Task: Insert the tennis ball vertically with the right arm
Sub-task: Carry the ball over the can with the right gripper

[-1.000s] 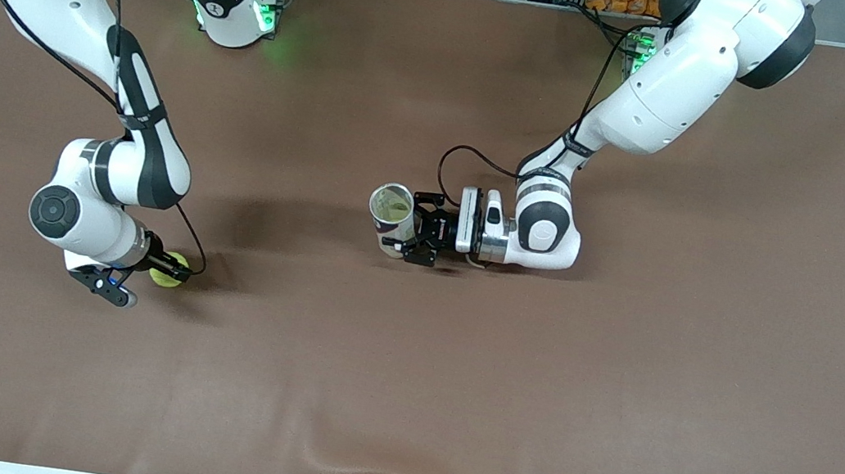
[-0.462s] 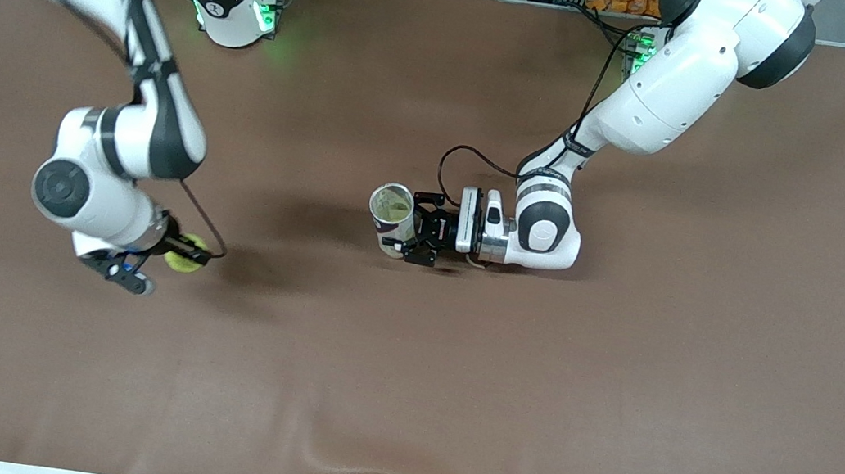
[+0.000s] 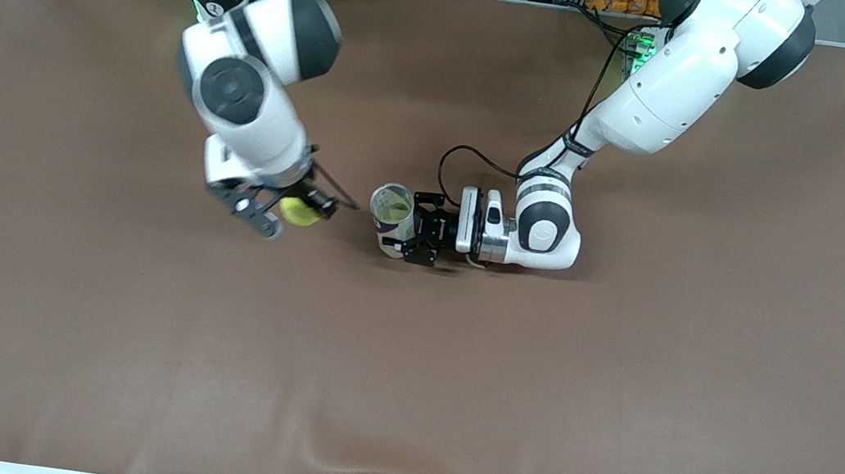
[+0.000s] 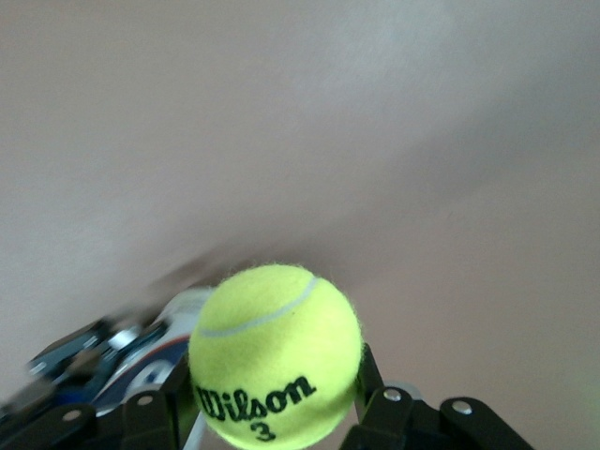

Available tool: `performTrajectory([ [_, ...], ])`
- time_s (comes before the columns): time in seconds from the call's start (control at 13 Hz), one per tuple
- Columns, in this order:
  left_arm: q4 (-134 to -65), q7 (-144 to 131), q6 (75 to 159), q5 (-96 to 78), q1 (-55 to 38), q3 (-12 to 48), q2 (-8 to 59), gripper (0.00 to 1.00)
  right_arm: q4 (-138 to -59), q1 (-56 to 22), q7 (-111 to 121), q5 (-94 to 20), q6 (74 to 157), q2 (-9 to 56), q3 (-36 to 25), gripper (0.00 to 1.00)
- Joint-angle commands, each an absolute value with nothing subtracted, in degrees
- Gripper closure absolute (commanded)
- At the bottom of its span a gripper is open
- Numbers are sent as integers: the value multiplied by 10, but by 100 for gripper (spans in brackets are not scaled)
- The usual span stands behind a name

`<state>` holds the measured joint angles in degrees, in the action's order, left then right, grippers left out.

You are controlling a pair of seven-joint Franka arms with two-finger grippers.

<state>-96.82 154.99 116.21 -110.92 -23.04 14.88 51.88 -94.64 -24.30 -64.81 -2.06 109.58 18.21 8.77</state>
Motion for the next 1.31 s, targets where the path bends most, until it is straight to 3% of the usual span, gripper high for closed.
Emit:
performTrajectory([
  [0.0,-964,1578,1169,-1121,-233,148,534,23,-916,-261,-706,-74,1085,190,83,35],
  [0.54,-965,1579,1169,-1121,-233,148,534,23,-867,-315,-816,-99,1115,242,81,35],
  [1.08,-966,1579,1169,-1121,-232,148,534,23,-867,-329,-838,-88,1125,270,79,32],
  [1.15,-965,1579,1169,-1121,-233,148,535,23,-867,-330,-838,-86,1125,275,78,23],
  [1.23,-965,1579,1169,-1121,-233,148,536,23,-867,-333,-838,-83,1125,279,78,0],
])
